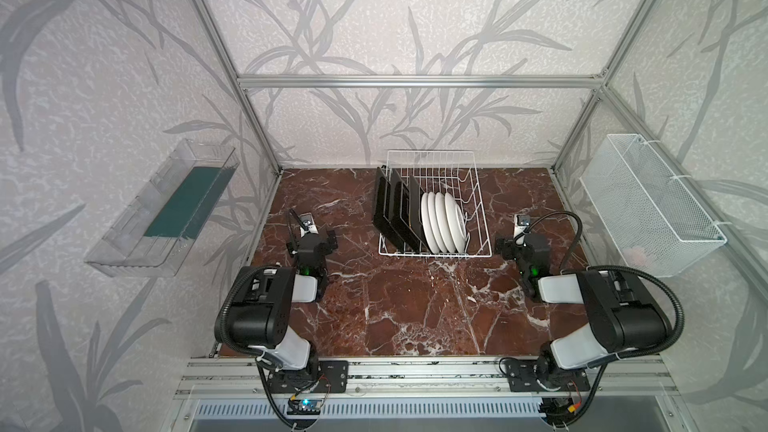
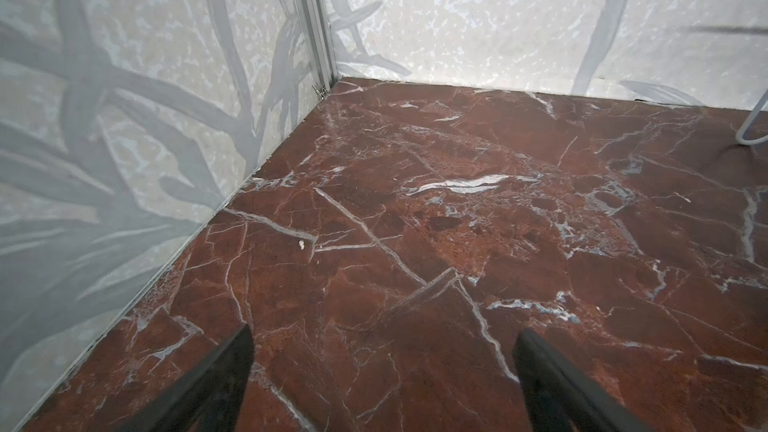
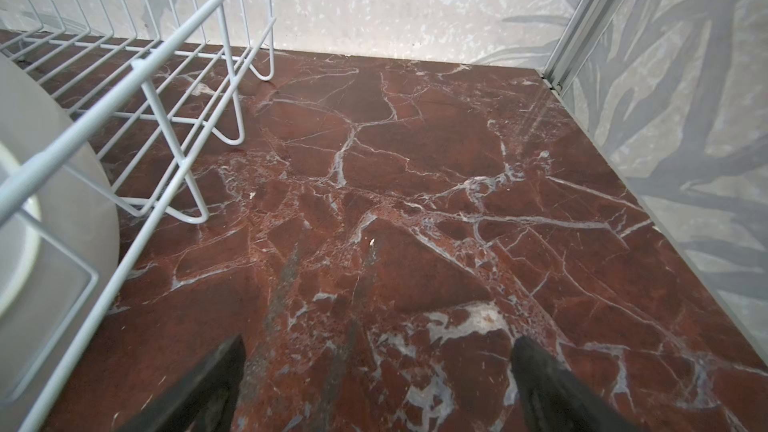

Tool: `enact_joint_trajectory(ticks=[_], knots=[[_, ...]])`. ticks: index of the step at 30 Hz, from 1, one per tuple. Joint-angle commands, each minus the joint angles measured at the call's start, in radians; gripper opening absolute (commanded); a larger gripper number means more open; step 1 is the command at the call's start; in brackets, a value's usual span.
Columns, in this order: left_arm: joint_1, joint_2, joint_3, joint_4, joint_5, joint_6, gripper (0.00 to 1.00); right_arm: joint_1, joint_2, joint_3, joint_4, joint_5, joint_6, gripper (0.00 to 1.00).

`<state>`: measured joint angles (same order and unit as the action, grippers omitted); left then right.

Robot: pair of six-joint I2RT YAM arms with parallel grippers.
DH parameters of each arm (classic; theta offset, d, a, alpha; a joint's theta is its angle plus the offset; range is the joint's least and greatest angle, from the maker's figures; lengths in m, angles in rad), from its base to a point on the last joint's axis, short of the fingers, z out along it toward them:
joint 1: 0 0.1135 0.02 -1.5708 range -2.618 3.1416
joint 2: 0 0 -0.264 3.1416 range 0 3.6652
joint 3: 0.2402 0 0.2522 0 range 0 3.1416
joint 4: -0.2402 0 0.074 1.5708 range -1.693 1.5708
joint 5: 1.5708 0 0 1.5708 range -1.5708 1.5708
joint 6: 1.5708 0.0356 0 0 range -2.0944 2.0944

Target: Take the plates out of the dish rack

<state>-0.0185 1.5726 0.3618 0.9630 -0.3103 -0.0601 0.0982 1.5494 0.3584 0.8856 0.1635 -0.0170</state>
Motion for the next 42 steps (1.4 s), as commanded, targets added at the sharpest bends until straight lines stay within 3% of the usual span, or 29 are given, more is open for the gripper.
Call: enact_joint_trajectory(ticks=[1,37,42], knots=[[0.004,0.003,0.009,0.010,0.007,0.008,0.99,0.005,-0.012,0.020,0.003,0.011,-0.006,0.99],[0.004,0.003,0.008,0.010,0.007,0.008,0.99,0.005,-0.012,0.019,0.004,0.011,-0.006,0.99],[0.003,-0.002,-0.029,0.087,0.015,0.011,0.99,0.004,-0.017,0.011,0.014,0.033,0.006,0.99]])
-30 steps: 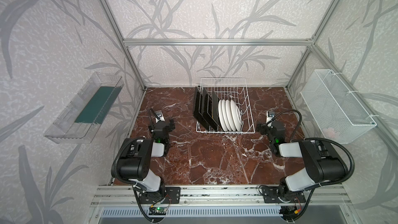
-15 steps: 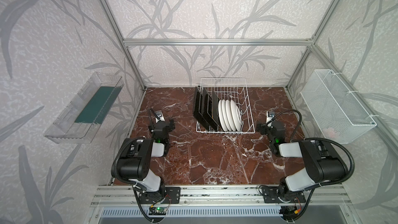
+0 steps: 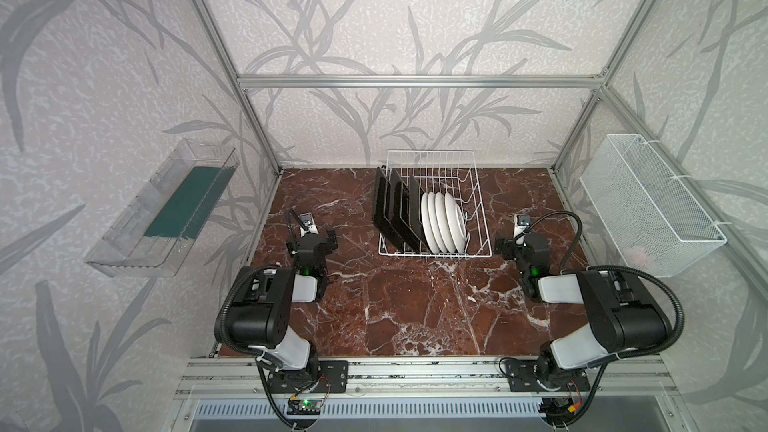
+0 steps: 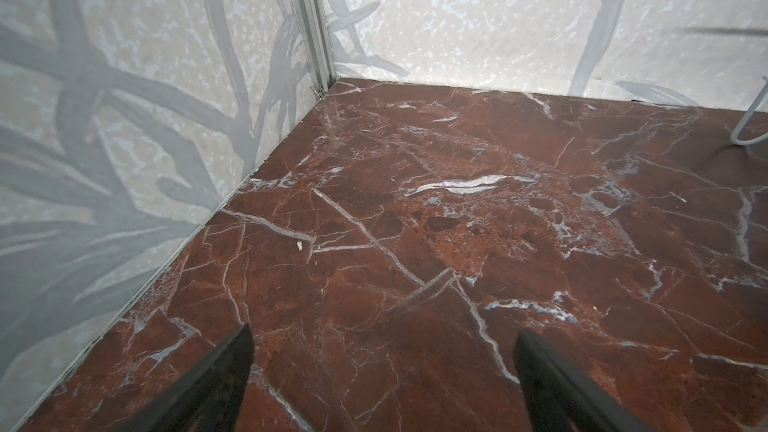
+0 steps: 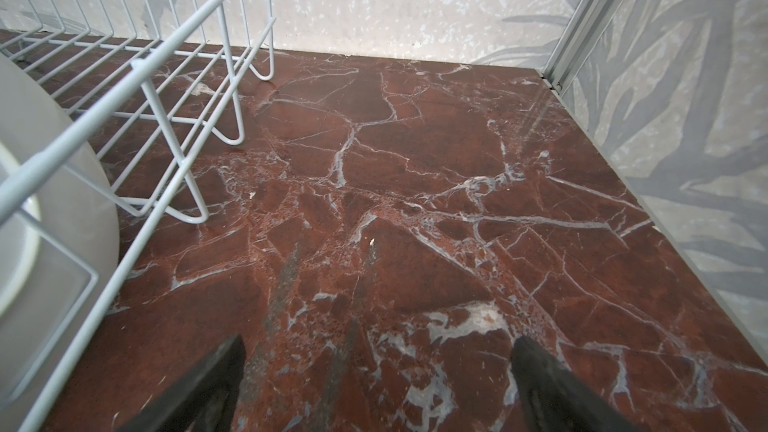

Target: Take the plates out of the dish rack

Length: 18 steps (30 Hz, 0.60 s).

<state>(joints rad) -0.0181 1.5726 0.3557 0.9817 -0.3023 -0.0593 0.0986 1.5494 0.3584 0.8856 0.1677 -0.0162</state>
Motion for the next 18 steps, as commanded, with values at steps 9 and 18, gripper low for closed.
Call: enact_joint_trajectory(ticks=[9,18], knots=[[0.004,-0.161,-0.037,-0.049,0.021,0.015,0.99,0.004,-0.050,-0.002,0.008,0.049,0.012,0.99],[0.003,-0.424,0.073,-0.323,0.079,0.000,0.99,0.004,-0.068,-0.021,0.026,0.035,0.006,0.99]])
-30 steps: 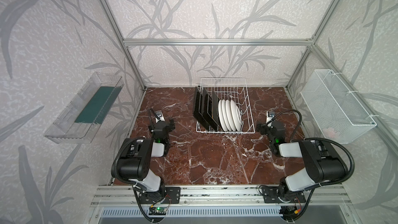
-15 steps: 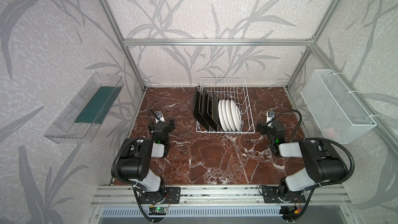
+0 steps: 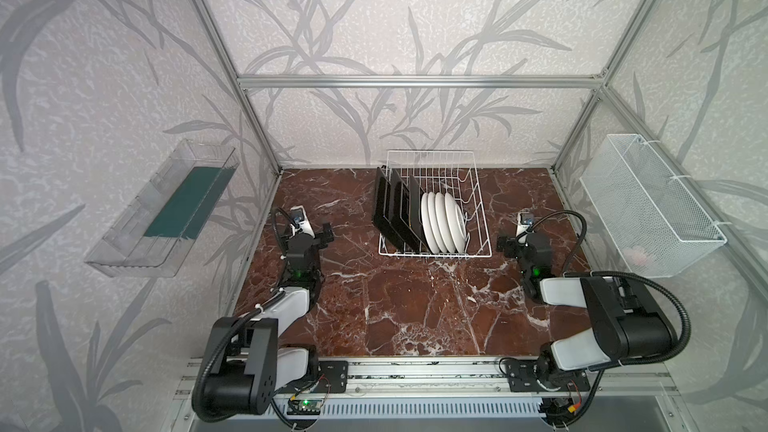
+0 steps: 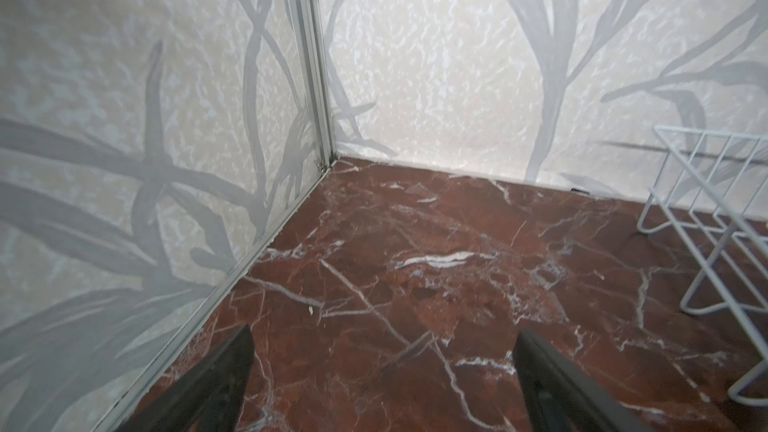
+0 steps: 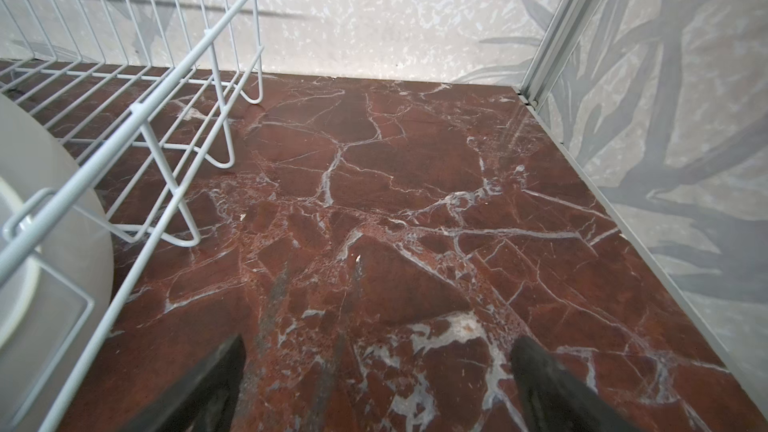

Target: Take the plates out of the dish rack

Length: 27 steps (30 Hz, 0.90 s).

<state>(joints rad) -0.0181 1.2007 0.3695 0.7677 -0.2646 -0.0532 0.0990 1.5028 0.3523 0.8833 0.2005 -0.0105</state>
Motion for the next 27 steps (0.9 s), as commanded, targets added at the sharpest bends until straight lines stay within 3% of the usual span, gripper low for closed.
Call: enact_joint_trajectory(ticks=[1,8,27], knots=[[0.003,-0.070,0.080,-0.151,0.061,-0.010,0.99,0.005,-0.021,-0.015,0.030,0.004,-0.001,0.99],[0.003,-0.137,0.187,-0.382,0.215,-0.039,0.99,0.005,-0.026,0.006,-0.011,-0.002,-0.002,0.99],[0.001,-0.113,0.315,-0.555,0.334,-0.042,0.99,0.007,-0.023,0.016,-0.026,0.000,-0.004,0.99]])
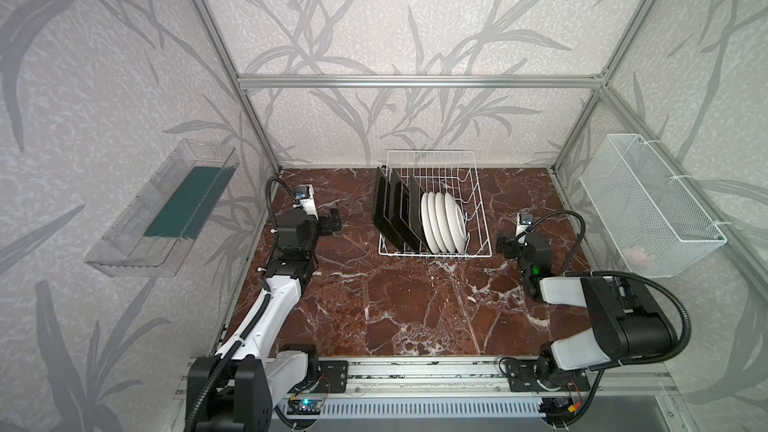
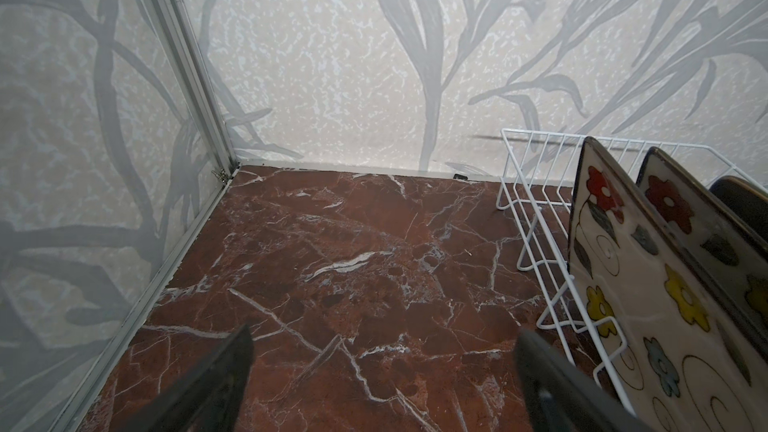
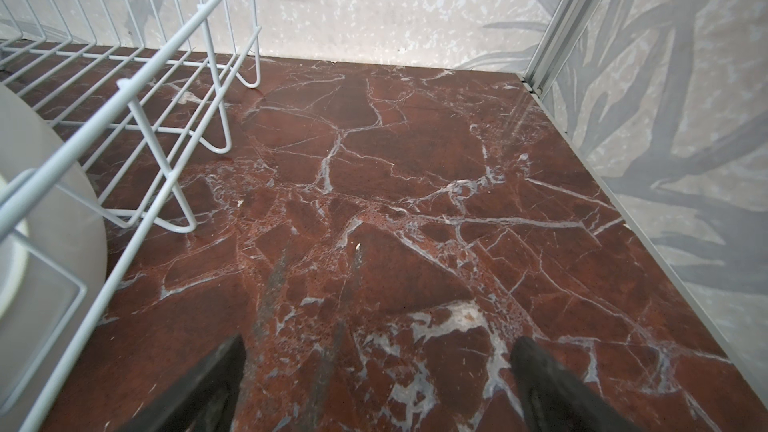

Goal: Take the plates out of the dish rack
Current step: 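Raise both arms and move both grippers toward the dish rack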

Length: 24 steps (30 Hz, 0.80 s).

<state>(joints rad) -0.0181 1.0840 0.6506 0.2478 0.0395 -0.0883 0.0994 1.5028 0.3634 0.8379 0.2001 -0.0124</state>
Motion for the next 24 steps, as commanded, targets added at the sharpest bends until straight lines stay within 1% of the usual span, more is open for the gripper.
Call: enact_joint_trajectory(ticks=[1,6,9,10,11,12,15,18,21,24], knots=[[0.001,0.004,0.037,-0.039,0.033,-0.005,0.99,0.007,-0.023,0.007,0.016,0.001,-0.001,0.99],[0.000,0.001,0.050,-0.067,0.044,0.007,0.99,0.011,-0.021,0.018,-0.002,0.007,-0.005,0.99],[0.000,-0.005,0.053,-0.079,0.052,0.009,0.99,0.035,-0.041,0.033,0.001,0.058,-0.037,0.99],[0.001,-0.006,0.052,-0.083,0.054,0.007,0.99,0.034,-0.093,0.075,-0.158,0.069,-0.015,0.99],[-0.001,-0.007,0.051,-0.082,0.057,0.007,0.99,0.033,-0.127,0.110,-0.264,0.072,-0.003,0.99],[0.000,-0.007,0.048,-0.078,0.057,0.007,0.99,0.029,-0.141,0.120,-0.288,0.075,0.002,0.99],[-0.002,0.001,0.043,-0.061,0.064,0.005,0.99,0.026,-0.149,0.094,-0.243,0.087,0.006,0.99],[-0.003,0.005,0.051,-0.066,0.080,-0.009,0.99,0.026,-0.172,0.102,-0.260,0.129,0.019,0.99],[-0.003,0.004,0.083,-0.111,0.088,-0.035,0.99,0.026,-0.226,0.140,-0.337,0.135,0.021,0.99],[-0.004,0.018,0.164,-0.237,0.100,-0.058,0.99,0.026,-0.284,0.204,-0.464,0.092,0.033,0.99]])
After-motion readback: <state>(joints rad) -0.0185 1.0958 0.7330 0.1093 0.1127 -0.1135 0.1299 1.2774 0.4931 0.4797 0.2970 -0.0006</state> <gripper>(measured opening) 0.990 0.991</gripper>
